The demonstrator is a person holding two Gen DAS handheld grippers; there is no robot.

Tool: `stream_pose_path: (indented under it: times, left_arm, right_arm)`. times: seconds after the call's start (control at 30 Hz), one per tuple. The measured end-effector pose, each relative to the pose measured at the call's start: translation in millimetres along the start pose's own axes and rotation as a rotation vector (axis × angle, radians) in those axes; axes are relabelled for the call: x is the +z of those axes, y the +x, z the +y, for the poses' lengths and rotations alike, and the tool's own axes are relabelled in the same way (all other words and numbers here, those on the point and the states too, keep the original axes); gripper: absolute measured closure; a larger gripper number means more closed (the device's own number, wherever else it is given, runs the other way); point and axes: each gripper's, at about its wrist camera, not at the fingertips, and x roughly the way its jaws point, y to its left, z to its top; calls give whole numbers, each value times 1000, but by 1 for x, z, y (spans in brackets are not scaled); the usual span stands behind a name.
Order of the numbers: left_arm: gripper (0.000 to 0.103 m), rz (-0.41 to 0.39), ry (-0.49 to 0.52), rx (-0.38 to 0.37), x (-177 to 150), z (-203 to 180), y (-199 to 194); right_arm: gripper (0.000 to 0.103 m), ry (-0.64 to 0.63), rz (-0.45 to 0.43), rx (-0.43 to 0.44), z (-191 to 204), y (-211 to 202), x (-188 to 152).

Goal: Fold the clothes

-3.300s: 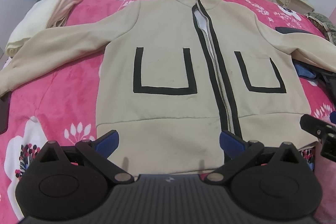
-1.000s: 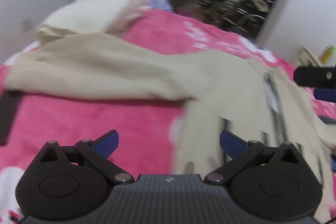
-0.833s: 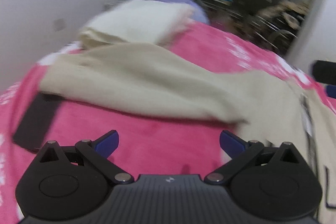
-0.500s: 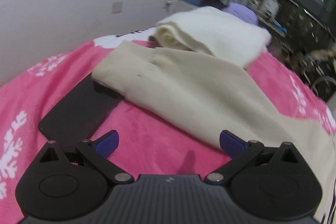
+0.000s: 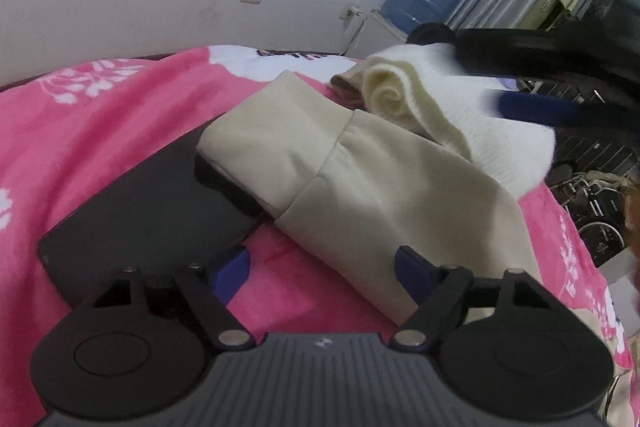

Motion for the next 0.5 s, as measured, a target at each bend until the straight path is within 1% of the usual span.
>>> stream_pose_path:
  times: [0.07, 0.1, 0.17, 0.2, 0.23, 0.27, 0.3, 0.4, 0.5]
  left_arm:
    - [27, -8, 3, -4, 0, 0, 1]
    - [27, -7, -1, -4, 1, 0, 2]
    - [28, -11, -10, -5, 0, 0, 2]
    - [31, -16, -3, -4, 0, -1, 2]
    - [40, -23, 12, -1, -1, -2, 2]
    - [46, -27, 21, 1, -1, -3, 2]
    - [46, -29, 25, 0, 0, -3, 2]
    - [49, -26, 15, -5, 0, -1, 3]
    - [53, -33, 29, 1, -1, -2, 4]
  right_arm:
    - [34, -26, 55, 10, -1, 23, 10]
    - [38, -50, 76, 11, 1, 31, 14]
    - [39, -87, 107, 8, 3, 43, 18]
    - [41, -102, 121, 8, 5, 47, 19]
    - [42, -116, 135, 8, 6, 51, 20]
    - [42, -126, 150, 12, 6, 55, 21]
    - [43, -137, 166, 16, 6, 58, 21]
    - [45, -191, 224, -17, 4, 71, 20]
    - [49, -206, 262, -48, -3, 82, 20]
